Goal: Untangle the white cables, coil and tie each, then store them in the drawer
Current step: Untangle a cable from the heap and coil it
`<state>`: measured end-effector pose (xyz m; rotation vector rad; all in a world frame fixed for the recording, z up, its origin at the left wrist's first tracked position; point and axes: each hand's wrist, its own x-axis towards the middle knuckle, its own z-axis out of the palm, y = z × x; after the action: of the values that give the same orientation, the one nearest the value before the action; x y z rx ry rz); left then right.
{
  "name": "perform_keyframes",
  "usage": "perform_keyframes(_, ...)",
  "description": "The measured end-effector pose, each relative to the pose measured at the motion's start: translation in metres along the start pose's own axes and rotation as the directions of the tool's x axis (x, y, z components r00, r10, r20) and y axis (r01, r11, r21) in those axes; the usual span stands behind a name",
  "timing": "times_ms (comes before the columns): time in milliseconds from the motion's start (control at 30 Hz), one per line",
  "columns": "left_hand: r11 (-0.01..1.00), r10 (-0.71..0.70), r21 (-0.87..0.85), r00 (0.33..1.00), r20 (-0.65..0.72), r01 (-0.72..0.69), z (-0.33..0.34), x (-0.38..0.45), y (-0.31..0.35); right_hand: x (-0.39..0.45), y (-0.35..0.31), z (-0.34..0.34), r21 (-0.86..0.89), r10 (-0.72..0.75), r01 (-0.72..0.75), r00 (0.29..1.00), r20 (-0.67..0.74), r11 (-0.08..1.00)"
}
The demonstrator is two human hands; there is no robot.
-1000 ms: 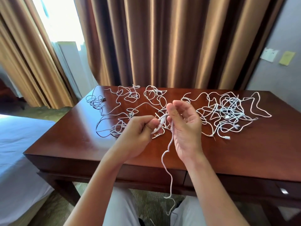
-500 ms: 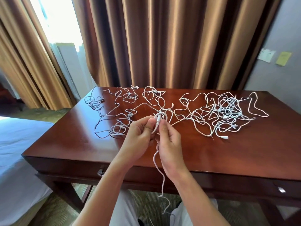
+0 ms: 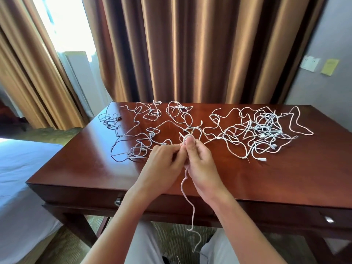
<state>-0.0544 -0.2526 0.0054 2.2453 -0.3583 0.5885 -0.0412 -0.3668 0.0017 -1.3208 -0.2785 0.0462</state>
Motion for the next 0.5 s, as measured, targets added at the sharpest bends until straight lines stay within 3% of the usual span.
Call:
perform_keyframes(67, 0.997, -0.036, -0.07, 0.997, -0.068, 0.031, 0.001, -0.001, 0.0, 0.0, 0.0, -0.003, -0.071, -0.015, 0.015, 1.0, -0.007, 0.997)
perform_keyframes(167, 0.992, -0.064, -0.116, 0.996, -0.057, 0.057, -0.002, -0.001, -0.002, -0.001, -0.001, -0.007, -0.157, -0.002, -0.001, 1.0, -0.018, 0.988)
perform_keyframes(267, 0.971, -0.126, -0.206, 0.992, -0.021, 0.119, -0.006, 0.002, -0.001, -0.002, -0.002, -0.012, -0.137, 0.056, -0.053, 0.998, 0.019, 0.989)
perform_keyframes(400, 0.841, -0.258, -0.489, 0.966, 0.01, 0.23, -0.01, 0.006, 0.001, 0.002, -0.007, -0.023, -0.102, 0.081, -0.081, 0.997, -0.003, 0.991)
perform_keyframes(500, 0.824, -0.252, -0.505, 0.964, 0.082, 0.258, -0.015, 0.006, -0.001, 0.007, -0.012, -0.032, -0.079, 0.048, -0.053, 0.997, -0.055, 0.995)
